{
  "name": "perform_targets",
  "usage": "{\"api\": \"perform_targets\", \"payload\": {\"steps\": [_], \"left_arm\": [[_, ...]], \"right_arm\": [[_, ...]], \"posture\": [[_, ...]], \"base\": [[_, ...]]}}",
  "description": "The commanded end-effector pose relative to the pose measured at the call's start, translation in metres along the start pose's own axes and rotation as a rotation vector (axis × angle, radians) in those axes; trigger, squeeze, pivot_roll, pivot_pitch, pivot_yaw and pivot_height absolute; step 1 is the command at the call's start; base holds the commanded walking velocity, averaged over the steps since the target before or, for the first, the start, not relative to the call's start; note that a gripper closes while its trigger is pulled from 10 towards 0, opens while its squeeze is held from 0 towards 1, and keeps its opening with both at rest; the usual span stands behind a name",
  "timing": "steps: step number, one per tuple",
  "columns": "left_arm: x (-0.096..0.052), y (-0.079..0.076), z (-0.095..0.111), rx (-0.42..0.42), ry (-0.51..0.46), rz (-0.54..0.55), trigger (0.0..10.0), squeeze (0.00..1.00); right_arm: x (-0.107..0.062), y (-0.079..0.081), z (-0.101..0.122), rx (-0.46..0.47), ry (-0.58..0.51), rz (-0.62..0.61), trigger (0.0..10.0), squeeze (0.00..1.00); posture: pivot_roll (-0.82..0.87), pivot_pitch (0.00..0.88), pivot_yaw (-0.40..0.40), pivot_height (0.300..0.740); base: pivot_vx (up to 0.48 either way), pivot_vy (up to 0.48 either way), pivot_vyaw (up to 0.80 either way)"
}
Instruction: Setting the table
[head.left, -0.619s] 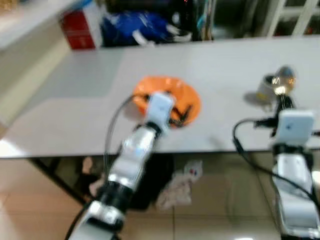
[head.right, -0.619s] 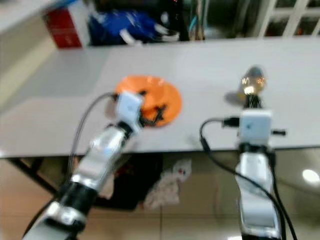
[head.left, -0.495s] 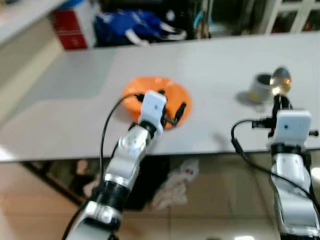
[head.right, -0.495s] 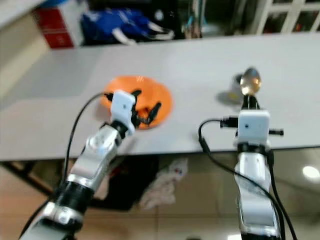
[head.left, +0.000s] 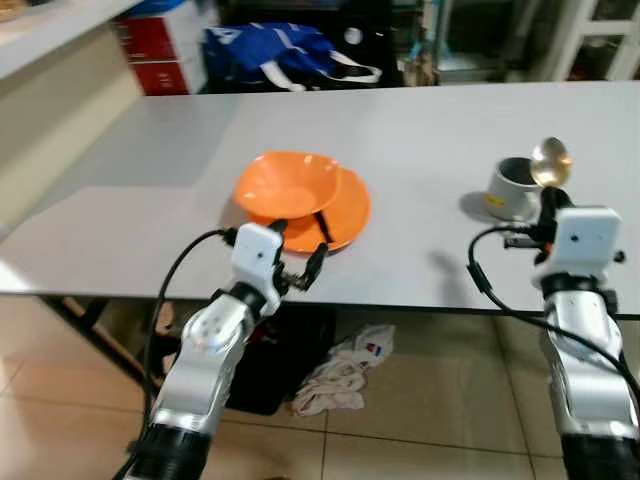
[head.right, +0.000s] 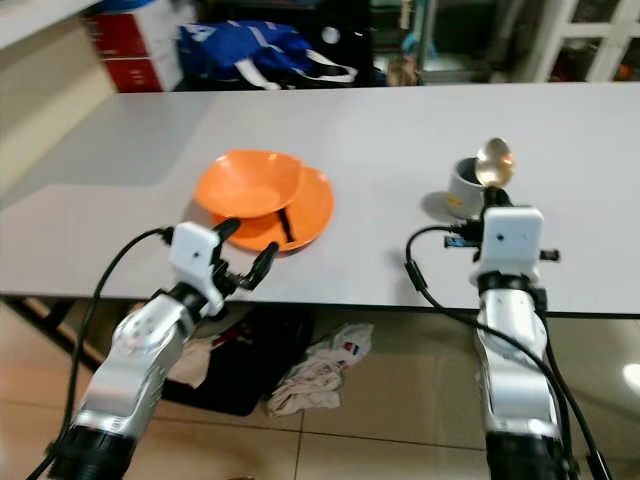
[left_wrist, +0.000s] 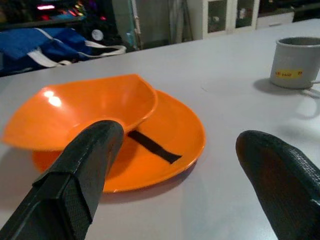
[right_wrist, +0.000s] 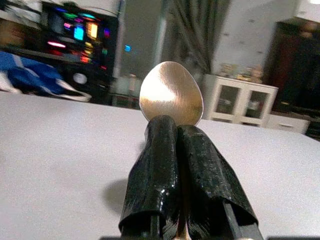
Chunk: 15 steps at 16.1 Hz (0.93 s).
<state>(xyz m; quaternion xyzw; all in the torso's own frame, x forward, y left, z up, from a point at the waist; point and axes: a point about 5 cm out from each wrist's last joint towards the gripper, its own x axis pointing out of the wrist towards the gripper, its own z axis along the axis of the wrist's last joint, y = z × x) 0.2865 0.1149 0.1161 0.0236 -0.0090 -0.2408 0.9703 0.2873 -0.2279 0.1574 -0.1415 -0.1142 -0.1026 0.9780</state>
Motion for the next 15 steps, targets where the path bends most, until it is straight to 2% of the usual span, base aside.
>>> {"api": "perform_targets", "payload": {"steps": [1, 3, 4, 6, 9, 11, 15], "left_arm": [[-0.002, -0.002, 0.007, -0.008, -0.019, -0.012, 10.0, 0.0], [-0.003, -0.005, 0.011, -0.02, -0.033, -0.014, 10.0, 0.0], [-0.008, -0.01, 0.011, -0.032, -0.04, -0.012, 10.0, 0.0], [-0.014, -0.01, 0.011, -0.014, -0.041, -0.002, 10.0, 0.0], [-0.004, -0.021, 0.025, 0.029, -0.09, -0.037, 10.0, 0.0], [-0.005, -0.022, 0.025, 0.025, -0.082, -0.037, 10.0, 0.0], [-0.008, -0.023, 0.026, 0.02, -0.094, -0.016, 10.0, 0.0]], "right_arm": [[0.01, 0.007, -0.001, 0.038, -0.002, 0.03, 0.0, 0.0], [0.017, 0.01, -0.005, 0.056, 0.015, 0.042, 0.0, 0.0], [0.028, 0.014, -0.008, 0.071, 0.028, 0.048, 0.0, 0.0], [0.037, 0.017, -0.009, 0.091, 0.041, 0.07, 0.0, 0.0], [0.043, 0.018, -0.013, 0.119, 0.05, 0.073, 0.0, 0.0], [0.043, 0.024, -0.013, 0.123, 0.043, 0.106, 0.0, 0.0], [0.043, 0.029, -0.017, 0.13, 0.048, 0.138, 0.0, 0.0]], "posture": [[0.02, 0.0, 0.094, 0.74], [0.02, 0.0, 0.095, 0.74], [0.02, 0.0, 0.097, 0.74], [0.03, 0.0, 0.087, 0.74], [0.04, 0.0, 0.071, 0.74], [0.04, 0.0, 0.068, 0.74], [0.05, 0.0, 0.058, 0.74]], "base": [[0.0, 0.0, 0.0], [0.0, 0.0, 0.0], [0.0, 0.0, 0.0], [0.0, 0.0, 0.0], [0.0, 0.0, 0.0], [0.0, 0.0, 0.0], [0.398, 0.0, 0.0]]}}
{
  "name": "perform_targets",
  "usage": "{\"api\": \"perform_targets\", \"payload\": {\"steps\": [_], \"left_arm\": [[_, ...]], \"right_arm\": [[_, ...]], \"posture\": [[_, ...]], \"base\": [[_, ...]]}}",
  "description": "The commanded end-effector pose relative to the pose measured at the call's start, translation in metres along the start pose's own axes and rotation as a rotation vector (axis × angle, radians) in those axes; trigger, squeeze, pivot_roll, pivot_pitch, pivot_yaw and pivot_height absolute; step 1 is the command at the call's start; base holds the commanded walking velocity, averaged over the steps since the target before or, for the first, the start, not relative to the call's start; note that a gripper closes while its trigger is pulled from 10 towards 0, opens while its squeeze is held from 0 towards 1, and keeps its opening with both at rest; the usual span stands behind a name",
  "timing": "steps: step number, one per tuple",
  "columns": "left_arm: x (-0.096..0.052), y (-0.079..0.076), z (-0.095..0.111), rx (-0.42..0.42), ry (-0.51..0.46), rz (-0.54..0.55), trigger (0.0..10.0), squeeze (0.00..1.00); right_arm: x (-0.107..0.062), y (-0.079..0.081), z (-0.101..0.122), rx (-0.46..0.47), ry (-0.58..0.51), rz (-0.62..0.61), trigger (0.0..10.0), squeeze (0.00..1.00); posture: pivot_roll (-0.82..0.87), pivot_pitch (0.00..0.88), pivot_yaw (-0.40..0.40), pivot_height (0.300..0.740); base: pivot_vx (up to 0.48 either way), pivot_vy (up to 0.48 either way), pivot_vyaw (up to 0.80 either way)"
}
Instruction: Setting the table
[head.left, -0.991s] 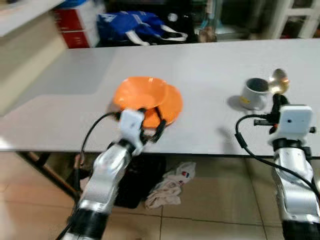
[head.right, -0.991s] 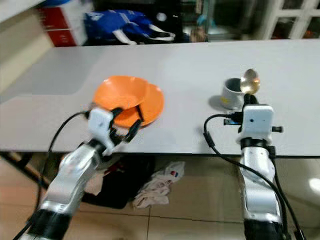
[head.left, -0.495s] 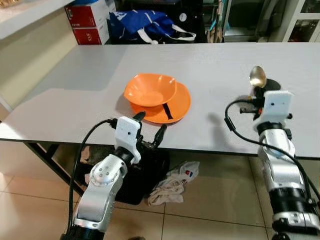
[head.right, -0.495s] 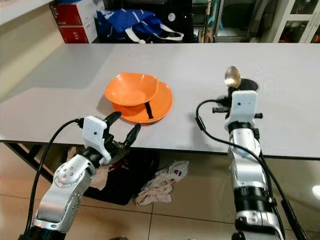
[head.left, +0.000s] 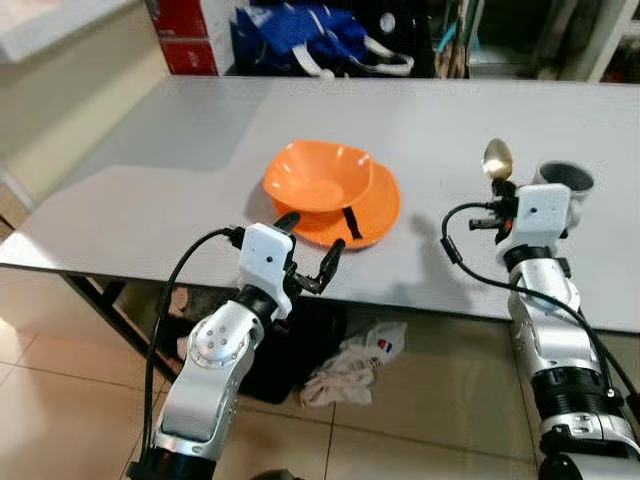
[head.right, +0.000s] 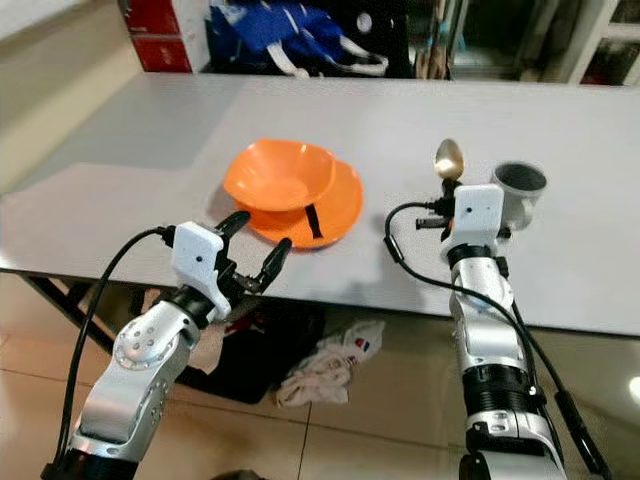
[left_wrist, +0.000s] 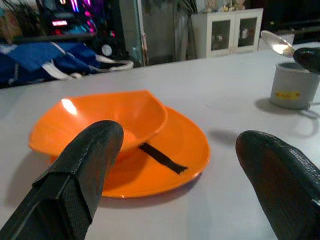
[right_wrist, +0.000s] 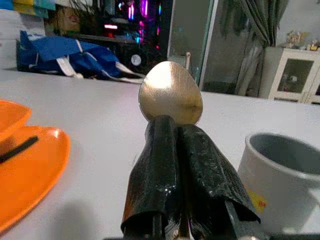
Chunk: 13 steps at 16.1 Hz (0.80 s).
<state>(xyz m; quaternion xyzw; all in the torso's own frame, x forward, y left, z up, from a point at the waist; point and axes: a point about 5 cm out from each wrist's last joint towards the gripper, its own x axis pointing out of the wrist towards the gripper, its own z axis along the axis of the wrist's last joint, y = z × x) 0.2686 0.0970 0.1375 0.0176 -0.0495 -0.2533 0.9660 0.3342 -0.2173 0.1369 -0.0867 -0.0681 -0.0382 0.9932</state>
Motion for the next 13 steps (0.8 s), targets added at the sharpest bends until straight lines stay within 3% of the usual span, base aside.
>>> {"api": "perform_targets", "payload": {"steps": [1, 9, 13], "left_arm": [[-0.001, 0.0, 0.004, 0.022, -0.015, 0.008, 10.0, 0.0], [0.004, -0.007, 0.009, 0.052, -0.034, -0.042, 10.0, 0.0], [0.007, -0.01, 0.014, 0.085, -0.052, -0.073, 10.0, 0.0]], "right_arm": [[0.004, 0.004, 0.006, 0.011, -0.036, 0.015, 0.0, 0.0], [0.004, 0.008, 0.002, 0.012, -0.031, 0.027, 0.0, 0.0], [0.004, 0.009, 0.002, 0.01, -0.032, 0.03, 0.0, 0.0]], "posture": [[0.05, 0.0, 0.059, 0.74], [0.04, 0.0, 0.065, 0.74], [0.04, 0.0, 0.067, 0.74]], "base": [[0.435, 0.0, 0.0], [0.436, 0.0, 0.0], [0.0, 0.0, 0.0]]}}
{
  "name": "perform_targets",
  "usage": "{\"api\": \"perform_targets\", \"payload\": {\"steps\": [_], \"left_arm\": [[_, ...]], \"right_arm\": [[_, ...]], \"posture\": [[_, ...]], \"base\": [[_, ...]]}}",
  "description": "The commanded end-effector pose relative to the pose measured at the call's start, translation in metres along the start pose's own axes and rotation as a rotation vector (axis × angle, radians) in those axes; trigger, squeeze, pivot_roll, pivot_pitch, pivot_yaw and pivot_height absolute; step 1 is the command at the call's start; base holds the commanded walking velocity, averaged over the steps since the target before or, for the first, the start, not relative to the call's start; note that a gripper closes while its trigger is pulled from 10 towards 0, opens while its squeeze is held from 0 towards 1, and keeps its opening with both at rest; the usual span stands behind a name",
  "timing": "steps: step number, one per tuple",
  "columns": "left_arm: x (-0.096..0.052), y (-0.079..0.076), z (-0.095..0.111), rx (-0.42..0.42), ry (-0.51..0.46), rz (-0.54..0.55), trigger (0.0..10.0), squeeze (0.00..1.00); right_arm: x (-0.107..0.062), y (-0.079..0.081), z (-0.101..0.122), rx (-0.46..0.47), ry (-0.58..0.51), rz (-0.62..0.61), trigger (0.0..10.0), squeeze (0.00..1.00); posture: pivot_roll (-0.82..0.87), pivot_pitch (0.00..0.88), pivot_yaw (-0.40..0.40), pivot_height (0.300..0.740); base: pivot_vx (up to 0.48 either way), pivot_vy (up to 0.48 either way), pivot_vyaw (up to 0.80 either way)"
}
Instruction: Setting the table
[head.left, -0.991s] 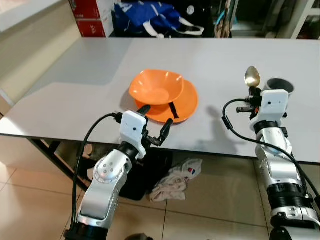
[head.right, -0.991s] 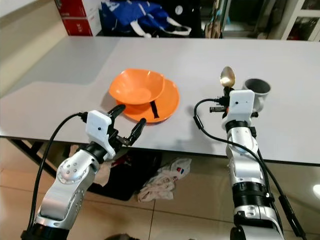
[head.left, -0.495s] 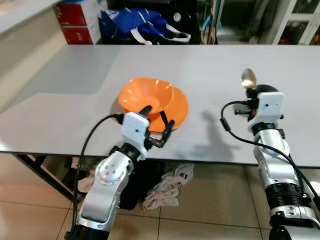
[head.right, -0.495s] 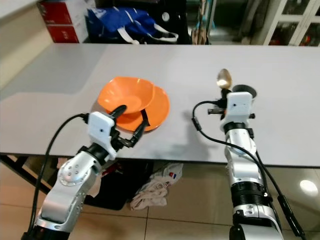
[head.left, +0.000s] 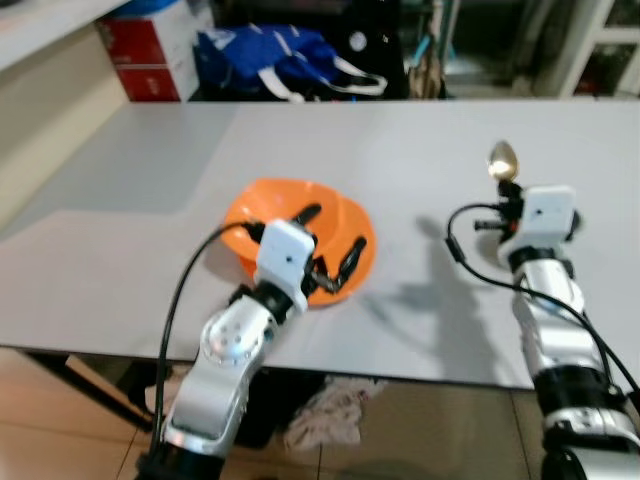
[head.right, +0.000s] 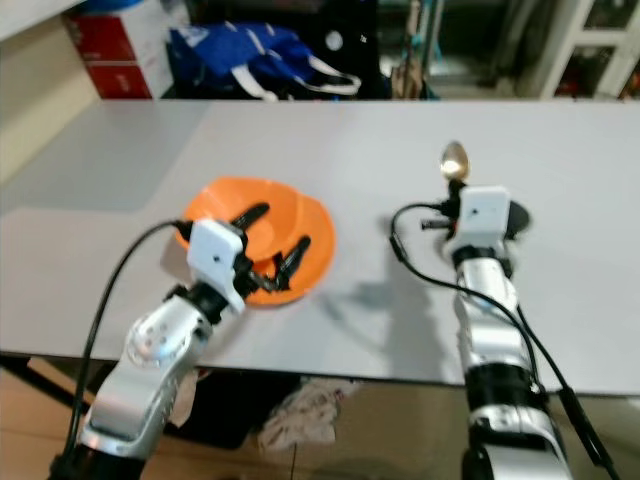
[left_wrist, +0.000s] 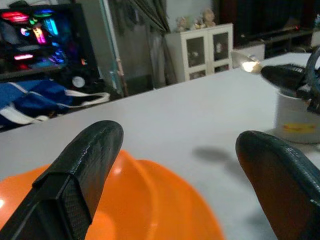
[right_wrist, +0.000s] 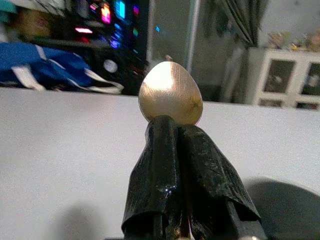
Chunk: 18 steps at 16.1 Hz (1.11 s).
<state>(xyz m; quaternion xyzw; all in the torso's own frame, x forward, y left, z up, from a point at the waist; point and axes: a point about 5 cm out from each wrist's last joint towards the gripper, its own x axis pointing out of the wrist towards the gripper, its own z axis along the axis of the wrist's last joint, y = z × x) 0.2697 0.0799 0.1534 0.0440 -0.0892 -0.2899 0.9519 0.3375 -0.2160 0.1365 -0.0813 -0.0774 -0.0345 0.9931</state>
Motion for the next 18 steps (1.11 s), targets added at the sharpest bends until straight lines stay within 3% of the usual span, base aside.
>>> {"api": "perform_targets", "payload": {"steps": [1, 3, 6, 7, 8, 12, 18], "left_arm": [[-0.001, 0.005, 0.0, 0.0, 0.025, -0.001, 10.0, 0.0], [0.0, 0.006, 0.003, -0.007, 0.031, -0.032, 10.0, 0.0], [-0.016, 0.009, -0.008, -0.006, 0.086, -0.074, 10.0, 0.0], [-0.035, 0.008, -0.018, 0.016, 0.145, -0.129, 10.0, 0.0], [-0.041, 0.007, -0.021, 0.02, 0.162, -0.152, 10.0, 0.0], [-0.029, 0.003, -0.015, 0.023, 0.137, -0.123, 10.0, 0.0], [-0.021, 0.0, -0.012, -0.007, 0.119, -0.118, 10.0, 0.0]], "right_arm": [[0.001, 0.008, 0.002, 0.002, -0.012, 0.025, 0.0, 0.0], [0.002, 0.009, -0.001, 0.007, 0.001, 0.028, 0.0, 0.0], [0.009, 0.011, -0.007, 0.017, 0.033, 0.026, 0.0, 0.0], [0.013, 0.008, -0.011, -0.007, 0.058, 0.021, 0.0, 0.0], [0.014, 0.005, -0.013, -0.014, 0.073, 0.013, 0.0, 0.0], [0.012, -0.004, -0.023, -0.02, 0.112, -0.038, 0.0, 0.0], [-0.004, 0.008, -0.048, 0.003, 0.192, -0.022, 0.0, 0.0]], "posture": [[0.04, 0.0, 0.068, 0.74], [0.05, 0.0, 0.073, 0.74], [0.08, 0.0, 0.076, 0.74], [0.1, 0.0, 0.08, 0.74], [0.1, 0.0, 0.083, 0.74], [0.1, 0.0, 0.091, 0.74], [0.09, 0.0, 0.093, 0.74]], "base": [[0.0, 0.0, 0.0], [0.0, 0.0, 0.0], [0.0, 0.0, 0.0], [0.0, 0.0, 0.0], [0.0, 0.0, 0.0], [0.0, 0.0, 0.0], [0.0, 0.0, 0.0]]}}
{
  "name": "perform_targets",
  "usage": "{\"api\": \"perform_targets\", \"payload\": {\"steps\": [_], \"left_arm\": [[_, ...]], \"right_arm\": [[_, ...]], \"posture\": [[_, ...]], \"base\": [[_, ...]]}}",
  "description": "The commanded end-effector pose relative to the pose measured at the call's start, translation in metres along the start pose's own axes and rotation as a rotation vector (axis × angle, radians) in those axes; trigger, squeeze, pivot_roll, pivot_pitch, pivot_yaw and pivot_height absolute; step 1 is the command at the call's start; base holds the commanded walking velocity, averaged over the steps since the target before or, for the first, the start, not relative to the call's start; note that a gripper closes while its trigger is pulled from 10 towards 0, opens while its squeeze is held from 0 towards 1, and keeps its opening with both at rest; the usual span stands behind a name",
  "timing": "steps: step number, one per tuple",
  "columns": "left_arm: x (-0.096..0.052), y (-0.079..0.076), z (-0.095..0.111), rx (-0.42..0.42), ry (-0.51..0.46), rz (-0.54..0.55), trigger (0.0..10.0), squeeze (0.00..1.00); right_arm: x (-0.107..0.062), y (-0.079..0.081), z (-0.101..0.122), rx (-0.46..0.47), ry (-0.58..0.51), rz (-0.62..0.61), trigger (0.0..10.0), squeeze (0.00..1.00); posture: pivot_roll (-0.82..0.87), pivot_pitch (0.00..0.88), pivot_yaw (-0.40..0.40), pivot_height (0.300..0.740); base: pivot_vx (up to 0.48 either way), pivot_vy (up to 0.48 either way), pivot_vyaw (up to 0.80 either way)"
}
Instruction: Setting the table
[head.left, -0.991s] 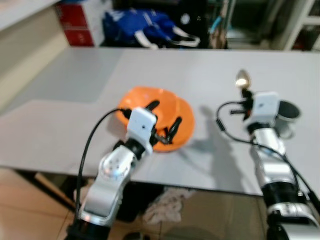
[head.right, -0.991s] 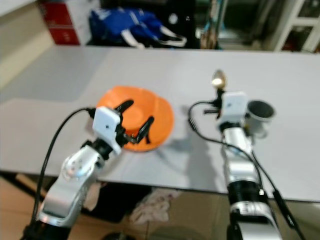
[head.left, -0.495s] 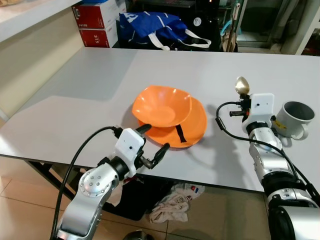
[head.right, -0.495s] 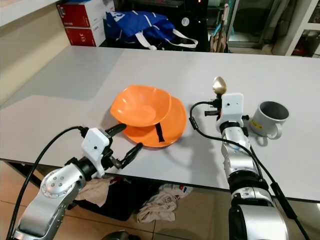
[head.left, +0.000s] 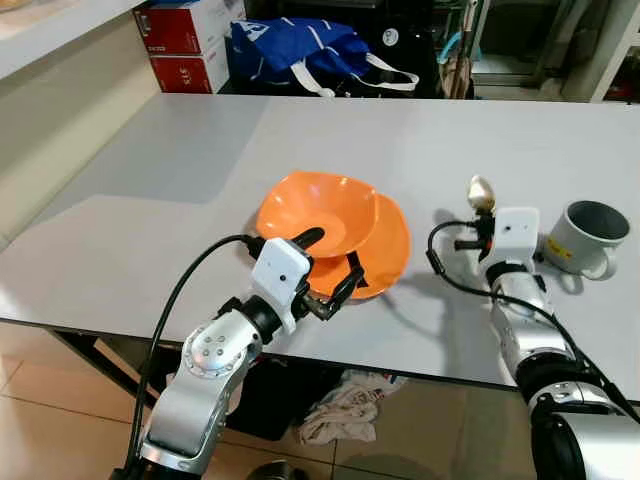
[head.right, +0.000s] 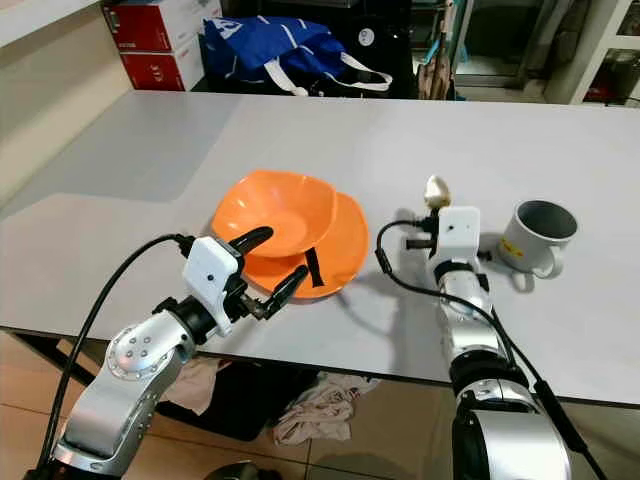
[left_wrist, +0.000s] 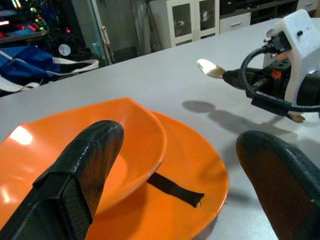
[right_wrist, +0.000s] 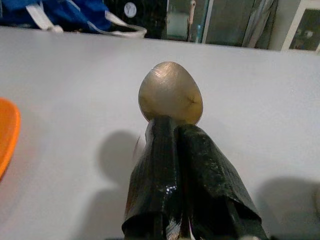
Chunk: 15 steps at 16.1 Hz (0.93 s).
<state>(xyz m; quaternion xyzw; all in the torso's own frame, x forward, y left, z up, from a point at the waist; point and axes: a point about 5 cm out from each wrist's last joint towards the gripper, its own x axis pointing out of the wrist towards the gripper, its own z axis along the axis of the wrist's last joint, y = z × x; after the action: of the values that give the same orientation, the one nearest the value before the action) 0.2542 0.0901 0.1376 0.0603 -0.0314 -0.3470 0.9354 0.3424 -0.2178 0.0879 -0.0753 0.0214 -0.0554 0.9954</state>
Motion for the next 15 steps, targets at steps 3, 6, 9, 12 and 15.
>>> {"api": "perform_targets", "payload": {"steps": [3, 6, 9, 12, 15], "left_arm": [[-0.001, 0.003, 0.001, 0.0, 0.003, 0.018, 10.0, 0.0], [-0.002, 0.003, 0.001, -0.005, 0.007, 0.024, 10.0, 0.0], [-0.001, 0.003, 0.0, -0.01, 0.012, 0.023, 10.0, 0.0], [0.0, 0.003, -0.001, -0.017, 0.017, 0.023, 10.0, 0.0], [0.001, 0.003, -0.002, -0.022, 0.019, 0.026, 10.0, 0.0]], "right_arm": [[-0.001, 0.0, -0.007, -0.016, 0.044, 0.002, 3.3, 0.0], [0.0, 0.001, -0.009, -0.02, 0.08, 0.004, 10.0, 0.0], [0.0, 0.002, -0.012, -0.025, 0.106, 0.002, 10.0, 1.0], [0.0, 0.0, -0.014, -0.03, 0.125, -0.011, 10.0, 1.0], [0.0, -0.001, -0.015, -0.034, 0.129, -0.011, 10.0, 1.0]], "posture": [[0.09, 0.0, 0.088, 0.74], [0.09, 0.0, 0.087, 0.74], [0.09, 0.0, 0.088, 0.74], [0.09, 0.0, 0.086, 0.74], [0.09, 0.0, 0.084, 0.74]], "base": [[0.0, 0.0, 0.0], [0.0, 0.0, 0.0], [0.0, 0.0, 0.0], [0.0, 0.0, 0.0], [0.0, 0.0, 0.0]]}}
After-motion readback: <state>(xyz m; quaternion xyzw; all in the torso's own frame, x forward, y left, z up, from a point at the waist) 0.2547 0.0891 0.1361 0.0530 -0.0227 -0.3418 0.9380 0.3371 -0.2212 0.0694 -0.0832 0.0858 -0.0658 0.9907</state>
